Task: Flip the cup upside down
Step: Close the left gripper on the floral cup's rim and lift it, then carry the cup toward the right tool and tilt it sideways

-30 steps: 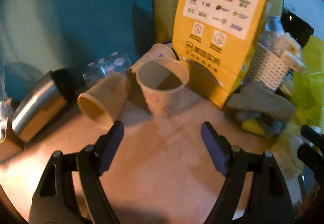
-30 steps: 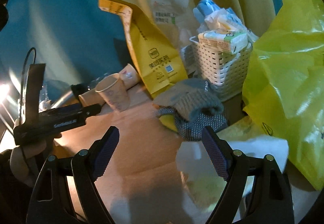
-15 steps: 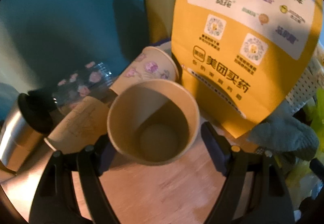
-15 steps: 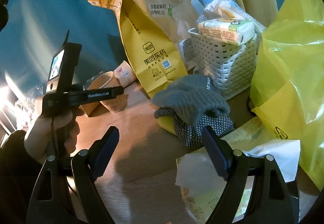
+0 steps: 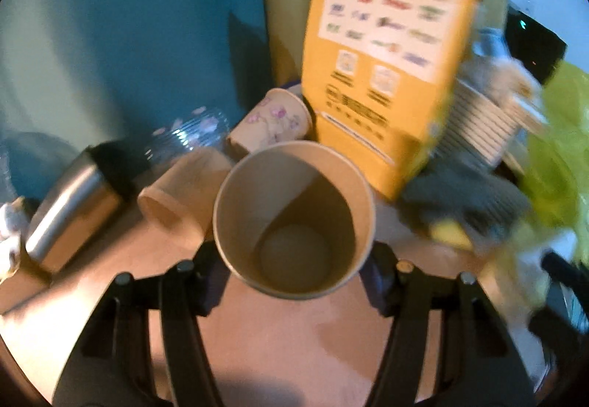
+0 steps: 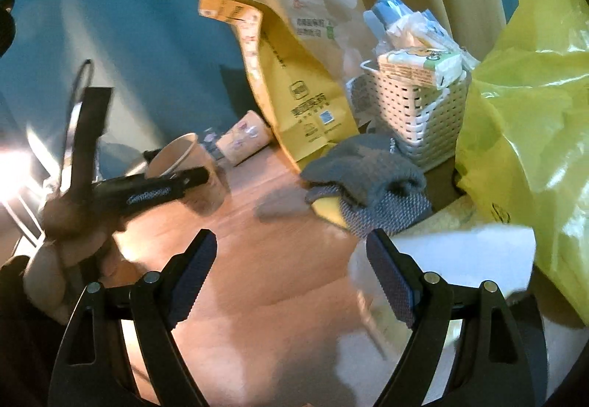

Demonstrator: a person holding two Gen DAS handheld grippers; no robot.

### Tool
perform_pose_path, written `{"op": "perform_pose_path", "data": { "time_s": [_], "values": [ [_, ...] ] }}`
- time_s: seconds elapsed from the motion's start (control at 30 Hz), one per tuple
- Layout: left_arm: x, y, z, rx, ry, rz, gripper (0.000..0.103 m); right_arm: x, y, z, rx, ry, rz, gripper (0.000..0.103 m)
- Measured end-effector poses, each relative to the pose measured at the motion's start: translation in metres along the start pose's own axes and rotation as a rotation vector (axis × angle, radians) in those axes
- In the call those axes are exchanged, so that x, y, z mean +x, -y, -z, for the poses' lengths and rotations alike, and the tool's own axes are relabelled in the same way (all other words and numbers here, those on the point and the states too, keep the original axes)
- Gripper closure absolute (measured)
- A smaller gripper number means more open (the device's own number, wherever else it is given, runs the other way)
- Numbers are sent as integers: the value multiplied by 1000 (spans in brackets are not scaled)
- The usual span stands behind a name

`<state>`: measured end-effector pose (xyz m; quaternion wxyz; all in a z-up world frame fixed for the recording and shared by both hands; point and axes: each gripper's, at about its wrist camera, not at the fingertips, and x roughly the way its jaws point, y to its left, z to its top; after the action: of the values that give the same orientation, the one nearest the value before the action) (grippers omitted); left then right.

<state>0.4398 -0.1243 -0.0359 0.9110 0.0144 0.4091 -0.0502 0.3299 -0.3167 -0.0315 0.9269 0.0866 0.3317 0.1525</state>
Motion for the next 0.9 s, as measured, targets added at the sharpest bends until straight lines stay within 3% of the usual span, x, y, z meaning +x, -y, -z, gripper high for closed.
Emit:
{"op": "perform_pose_path", "data": {
  "time_s": [0.17,0.33,0.53,0.73,0.9],
  "values": [
    [-74,3,61,11,-15,-26,41,-23,-18,16,-11,-13,-43,17],
    [-141,-12,135,-41,-48,-76,41,-48,-46,41,-57,-39,-88,17],
    [-191,-29,210,-61,-73,-143,41,-74,-89,82,-108,-88,-153,17],
    [-227,-45,254,27,-102,-246,41,-90,-119,115,-80,-123,-233,17],
    [-225,-27,267,208,-116,-313,39,-97,-127,131,-66,-125,-238,17]
  ]
}}
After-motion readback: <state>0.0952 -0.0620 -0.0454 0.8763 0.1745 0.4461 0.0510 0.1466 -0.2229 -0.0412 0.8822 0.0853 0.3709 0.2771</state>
